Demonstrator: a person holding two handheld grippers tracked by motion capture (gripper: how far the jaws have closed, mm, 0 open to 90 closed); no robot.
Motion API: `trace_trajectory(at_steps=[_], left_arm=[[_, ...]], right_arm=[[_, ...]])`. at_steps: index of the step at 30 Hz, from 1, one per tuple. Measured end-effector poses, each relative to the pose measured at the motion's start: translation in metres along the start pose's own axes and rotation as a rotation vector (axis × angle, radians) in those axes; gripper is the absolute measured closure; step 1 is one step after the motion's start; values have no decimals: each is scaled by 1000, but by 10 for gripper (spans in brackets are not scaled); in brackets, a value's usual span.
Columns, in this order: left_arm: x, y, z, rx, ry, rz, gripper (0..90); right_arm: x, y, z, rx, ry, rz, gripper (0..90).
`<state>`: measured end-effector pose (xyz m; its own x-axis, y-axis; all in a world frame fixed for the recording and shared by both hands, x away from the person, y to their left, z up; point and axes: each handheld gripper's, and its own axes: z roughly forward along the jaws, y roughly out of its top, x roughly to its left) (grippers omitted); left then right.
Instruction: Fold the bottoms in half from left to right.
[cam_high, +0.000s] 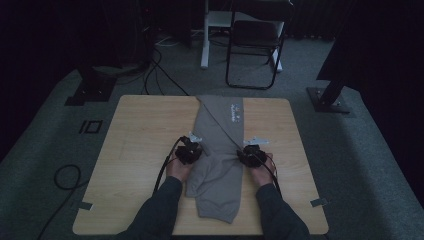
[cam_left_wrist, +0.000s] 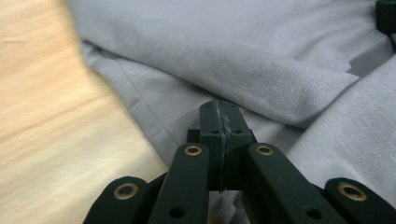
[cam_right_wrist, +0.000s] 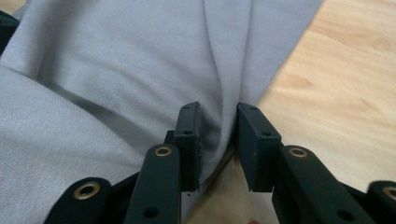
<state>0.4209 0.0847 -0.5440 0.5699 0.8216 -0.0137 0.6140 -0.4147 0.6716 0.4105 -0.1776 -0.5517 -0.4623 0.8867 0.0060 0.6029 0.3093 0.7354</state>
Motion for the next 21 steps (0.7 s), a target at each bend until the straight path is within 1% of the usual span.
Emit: trace_trajectory(at_steps=[3,5,6,8,9,11,14,16,17,18,21], left_arm=[[12,3,2,5,35,-19,894],[21,5,3,3,44,-39,893],[25,5,3,2,40,-51,888],[30,4,2,-1,29,-76,844],[32,3,0,4,29,-82,826],[36,0,-9,-18,13,-102,803],[39,-4,-26,-54,8,-105,781],[41,-7,-34,-58,5,-103,759],[41,-8,-37,-55,-1,-105,742],[41,-10,-39,-46,-16,-108,721],[37,-17,-39,-30,-38,-98,658]], right_arm=[[5,11,11,-1,7,-11,708],[7,16,19,-10,11,-12,696],[7,19,22,-9,10,-10,691],[7,24,27,-8,8,-10,683],[6,26,29,-9,8,-12,680],[3,28,31,-6,5,-6,679],[-3,29,32,-6,-3,-1,677],[-7,29,31,-5,-11,6,677],[-8,29,31,-6,-14,7,677],[-9,29,31,-6,-14,10,676],[-10,29,31,-7,-12,7,674]])
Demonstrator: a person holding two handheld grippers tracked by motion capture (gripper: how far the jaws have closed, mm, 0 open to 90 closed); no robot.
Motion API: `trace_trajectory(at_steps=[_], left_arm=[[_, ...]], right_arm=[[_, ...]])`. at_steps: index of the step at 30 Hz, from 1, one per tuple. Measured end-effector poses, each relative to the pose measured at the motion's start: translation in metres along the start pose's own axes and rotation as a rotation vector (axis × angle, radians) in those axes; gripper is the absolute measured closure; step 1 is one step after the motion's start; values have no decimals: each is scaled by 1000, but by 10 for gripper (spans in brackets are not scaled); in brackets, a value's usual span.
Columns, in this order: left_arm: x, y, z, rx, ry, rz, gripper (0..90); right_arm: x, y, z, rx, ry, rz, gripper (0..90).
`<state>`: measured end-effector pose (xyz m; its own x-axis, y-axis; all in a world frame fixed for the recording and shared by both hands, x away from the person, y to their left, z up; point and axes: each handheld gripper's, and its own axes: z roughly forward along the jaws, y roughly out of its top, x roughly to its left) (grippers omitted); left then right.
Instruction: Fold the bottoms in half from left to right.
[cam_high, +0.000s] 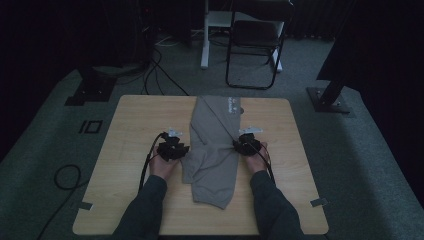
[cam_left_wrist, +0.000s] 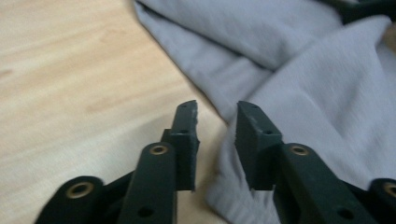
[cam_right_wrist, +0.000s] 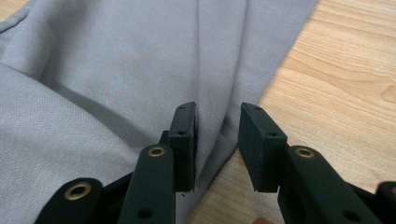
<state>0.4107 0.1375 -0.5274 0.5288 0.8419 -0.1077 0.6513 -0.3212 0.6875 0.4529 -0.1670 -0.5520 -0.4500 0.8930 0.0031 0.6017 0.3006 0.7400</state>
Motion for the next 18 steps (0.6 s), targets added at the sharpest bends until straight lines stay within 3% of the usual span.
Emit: trace_trajectory(at_steps=[8,13,18], left_arm=[[-5,-14,10,34,-23,-8,603],[-10,-15,7,24,-30,0,815],[-26,-12,-7,-27,-78,36,850]], right_arm=[[-2,-2,-4,8,-4,28,589],[0,-7,-10,-7,0,20,586],[0,-10,-13,1,-3,5,584]])
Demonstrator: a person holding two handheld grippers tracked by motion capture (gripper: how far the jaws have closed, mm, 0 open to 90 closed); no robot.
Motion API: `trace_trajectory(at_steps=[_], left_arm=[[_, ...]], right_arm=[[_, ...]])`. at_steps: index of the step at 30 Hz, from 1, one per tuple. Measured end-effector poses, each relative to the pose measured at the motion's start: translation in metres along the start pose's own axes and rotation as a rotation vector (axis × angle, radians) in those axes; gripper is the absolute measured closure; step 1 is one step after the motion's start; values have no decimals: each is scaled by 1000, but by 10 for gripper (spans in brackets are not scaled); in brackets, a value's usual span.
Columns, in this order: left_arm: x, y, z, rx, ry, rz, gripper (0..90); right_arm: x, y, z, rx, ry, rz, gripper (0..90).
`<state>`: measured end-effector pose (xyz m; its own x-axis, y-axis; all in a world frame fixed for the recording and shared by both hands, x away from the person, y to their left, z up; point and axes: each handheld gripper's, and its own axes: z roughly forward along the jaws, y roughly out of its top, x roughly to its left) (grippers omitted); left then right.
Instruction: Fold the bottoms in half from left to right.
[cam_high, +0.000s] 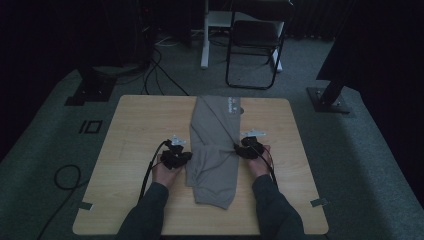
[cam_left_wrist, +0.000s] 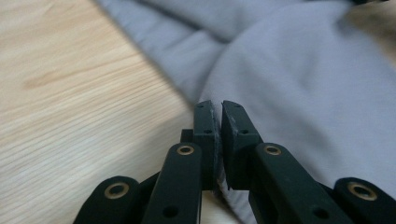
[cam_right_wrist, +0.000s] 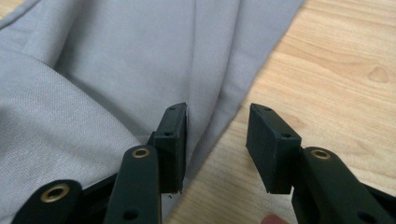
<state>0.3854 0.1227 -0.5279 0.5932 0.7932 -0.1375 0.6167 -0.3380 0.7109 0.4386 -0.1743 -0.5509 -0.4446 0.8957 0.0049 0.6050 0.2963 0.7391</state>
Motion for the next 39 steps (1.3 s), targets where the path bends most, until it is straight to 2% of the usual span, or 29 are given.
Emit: trace_trajectory(at_steps=[3,7,11,14,16,18,19,21,24,27,30,31,34,36,39], left_arm=[[-15,3,-7,-28,-40,30,851],[-40,2,-10,-45,-114,66,850],[-71,-6,-5,-10,-191,120,849],[-91,-14,0,22,-270,146,848],[-104,-18,3,48,-313,182,838],[-112,-20,2,56,-372,206,791],[-114,-20,1,51,-381,218,726],[-113,-20,-7,25,-373,235,622],[-98,-19,-25,-39,-370,196,596],[-76,-21,-46,-104,-313,163,589],[-54,-28,-57,-115,-244,127,588],[-48,-32,-59,-108,-226,113,577],[-38,-46,-60,-86,-228,78,559],[-40,-54,-59,-55,-216,84,544],[-46,-62,-58,-22,-221,100,524]], right_arm=[[-1,-2,0,1,5,3,581],[-3,-2,-1,7,7,2,573],[-4,-2,-2,13,13,-2,568],[-4,-2,-3,19,19,-7,562],[-5,-3,-4,19,21,-9,555],[-6,-3,-4,22,24,-7,550],[-7,-3,-5,24,23,-7,548],[-7,-4,-6,27,24,-12,545],[-6,-5,-10,38,15,-27,534],[-1,-7,-21,17,3,-40,527],[10,-11,-40,-31,15,-47,521],[15,-13,-47,-44,28,-59,519],[34,-24,-68,-81,95,-91,519],[48,-33,-79,-88,166,-108,519],[67,-48,-91,-81,258,-133,520]])
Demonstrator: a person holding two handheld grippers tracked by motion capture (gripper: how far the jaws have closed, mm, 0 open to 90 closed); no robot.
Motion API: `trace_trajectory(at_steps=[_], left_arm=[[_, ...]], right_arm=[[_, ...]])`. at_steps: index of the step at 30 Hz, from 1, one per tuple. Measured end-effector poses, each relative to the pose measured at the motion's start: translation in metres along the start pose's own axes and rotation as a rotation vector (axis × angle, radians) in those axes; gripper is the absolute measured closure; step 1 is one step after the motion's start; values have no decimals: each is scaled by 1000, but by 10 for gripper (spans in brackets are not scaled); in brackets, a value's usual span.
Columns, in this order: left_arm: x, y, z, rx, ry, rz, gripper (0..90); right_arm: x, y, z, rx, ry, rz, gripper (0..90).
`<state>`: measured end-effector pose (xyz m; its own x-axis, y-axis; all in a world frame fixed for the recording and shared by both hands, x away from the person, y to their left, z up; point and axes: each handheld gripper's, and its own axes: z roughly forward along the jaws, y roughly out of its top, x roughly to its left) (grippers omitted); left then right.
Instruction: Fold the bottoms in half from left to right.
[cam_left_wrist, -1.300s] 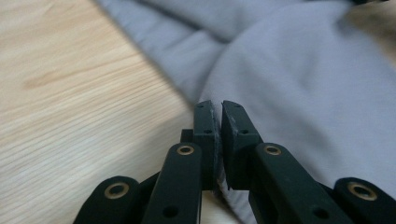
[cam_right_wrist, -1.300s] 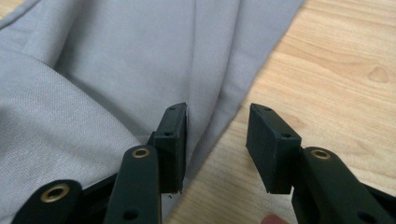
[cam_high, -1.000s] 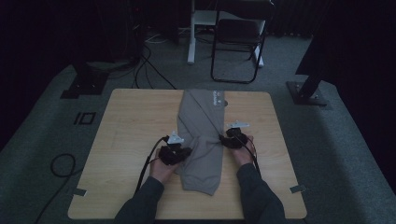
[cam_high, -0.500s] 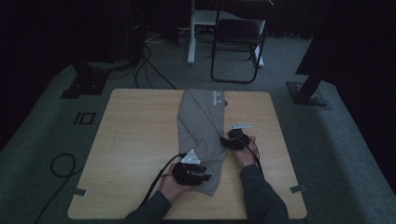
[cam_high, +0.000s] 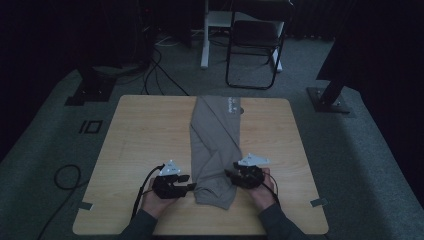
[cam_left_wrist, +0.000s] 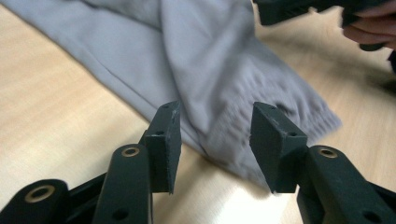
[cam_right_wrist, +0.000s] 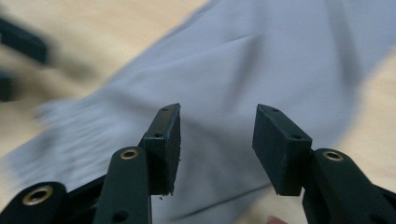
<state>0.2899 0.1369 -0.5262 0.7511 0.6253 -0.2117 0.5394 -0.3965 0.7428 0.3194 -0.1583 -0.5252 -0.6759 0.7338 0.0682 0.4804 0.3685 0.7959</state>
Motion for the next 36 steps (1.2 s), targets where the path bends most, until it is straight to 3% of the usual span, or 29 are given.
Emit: trace_trajectory(at_steps=[3,7,9,11,13,16,22,29,36], left_arm=[[-7,-5,6,39,16,35,502],[-11,-6,17,70,26,57,502],[-13,-6,21,83,51,80,510],[-14,-5,24,93,69,94,573],[-15,-5,26,93,75,104,643],[-19,-4,25,89,87,124,713],[-31,-4,11,73,54,162,729],[-53,-10,6,114,30,233,729],[-61,-16,4,141,5,244,712]], right_arm=[[19,-10,-4,10,83,-19,516],[35,-21,-1,48,143,-63,488],[39,-24,4,63,159,-90,481],[42,-25,9,93,156,-119,494],[43,-27,13,122,130,-145,571],[43,-26,9,121,146,-153,697],[43,-26,-10,102,188,-169,719],[48,-36,-32,112,232,-208,724],[51,-45,-39,149,272,-234,724]])
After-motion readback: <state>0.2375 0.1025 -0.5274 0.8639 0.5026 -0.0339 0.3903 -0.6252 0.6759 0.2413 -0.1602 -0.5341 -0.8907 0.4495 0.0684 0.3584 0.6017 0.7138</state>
